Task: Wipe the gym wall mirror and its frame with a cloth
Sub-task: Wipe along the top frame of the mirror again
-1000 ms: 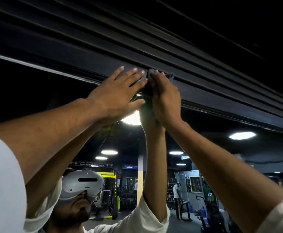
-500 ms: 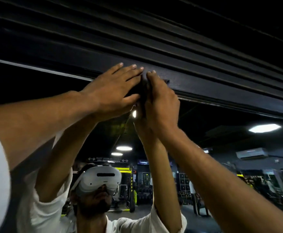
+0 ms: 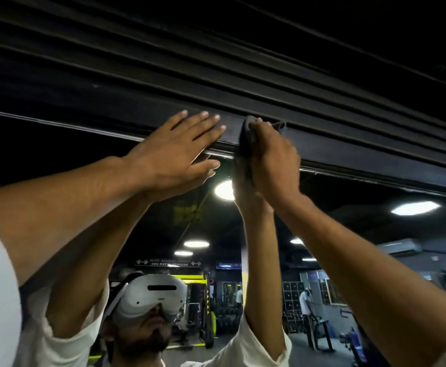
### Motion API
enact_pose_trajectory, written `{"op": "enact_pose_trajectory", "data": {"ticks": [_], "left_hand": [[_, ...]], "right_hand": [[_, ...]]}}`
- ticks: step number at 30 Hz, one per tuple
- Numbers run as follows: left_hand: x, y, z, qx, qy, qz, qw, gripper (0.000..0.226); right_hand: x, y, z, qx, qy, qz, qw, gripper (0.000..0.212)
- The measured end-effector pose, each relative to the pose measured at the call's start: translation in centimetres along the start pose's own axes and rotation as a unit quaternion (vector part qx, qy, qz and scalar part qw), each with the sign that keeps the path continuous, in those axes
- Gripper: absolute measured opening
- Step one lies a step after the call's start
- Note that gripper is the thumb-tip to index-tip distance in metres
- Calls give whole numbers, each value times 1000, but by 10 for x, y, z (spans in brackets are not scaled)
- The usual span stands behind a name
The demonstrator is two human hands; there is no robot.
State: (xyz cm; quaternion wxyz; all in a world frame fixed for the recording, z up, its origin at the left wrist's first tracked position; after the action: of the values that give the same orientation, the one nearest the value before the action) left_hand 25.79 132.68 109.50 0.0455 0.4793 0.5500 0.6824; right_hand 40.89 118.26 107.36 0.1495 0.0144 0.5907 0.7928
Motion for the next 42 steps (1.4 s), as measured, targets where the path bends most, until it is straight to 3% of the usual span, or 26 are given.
{"op": "enact_pose_trajectory", "data": {"ticks": [3, 7, 9, 11, 13, 16, 21, 23, 26, 29, 31, 34, 38, 42], "left_hand": [[27, -16, -10, 10, -3, 21, 1000, 89], [67, -54, -15, -4, 9, -2, 1000, 87], [67, -61, -13, -6, 6, -12, 1000, 88], [68, -62, -16, 8, 2, -7, 1000, 91], [74, -61, -21, 27, 2, 10, 1000, 95], [111, -81, -32, 21, 15, 21, 999, 94], [145, -121, -35, -1, 28, 8, 1000, 85], [144, -125, -35, 0, 19, 0, 1000, 82], [144, -122, -34, 0, 16, -3, 1000, 83], [149, -123, -30, -4, 27, 1, 1000, 83], [150, -126, -30, -10, 27, 2, 1000, 83], [148, -131, -31, -12, 28, -1, 1000, 82], [148, -129, -29, -11, 23, -6, 1000, 82], [156, -132, -36, 8, 18, 2, 1000, 82]], "right_hand": [[-18, -14, -13, -12, -41, 75, 996, 37], [3, -36, -10, -78, 11, 211, 974, 50], [51, -39, 11, -67, 21, 183, 981, 43], [96, -38, 33, -44, 42, 108, 992, 50], [106, -26, 34, -33, 37, 80, 996, 48], [91, -4, 21, -42, -2, 123, 991, 23], [80, 9, 25, -28, 0, 216, 976, 31], [108, 13, 44, -22, 31, 172, 984, 28], [164, 13, 62, 27, 70, 36, 997, 33], [172, 4, 57, 51, 29, -25, 998, 30], [154, -6, 48, -2, 15, 34, 999, 33], [147, -29, 47, -48, 42, 158, 985, 66], [196, -32, 70, -4, 93, 109, 990, 59], [219, -19, 75, 29, 70, 59, 995, 42]]}}
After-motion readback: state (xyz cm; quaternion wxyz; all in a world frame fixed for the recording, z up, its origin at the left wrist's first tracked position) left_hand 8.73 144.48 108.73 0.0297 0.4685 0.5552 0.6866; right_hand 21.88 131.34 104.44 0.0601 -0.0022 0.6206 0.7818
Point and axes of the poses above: each hand's wrist, its own y-axis towards the middle knuckle, its own z-axis out of the palm, x = y × z, the point moved 3 cm from there along y, towards the middle knuckle
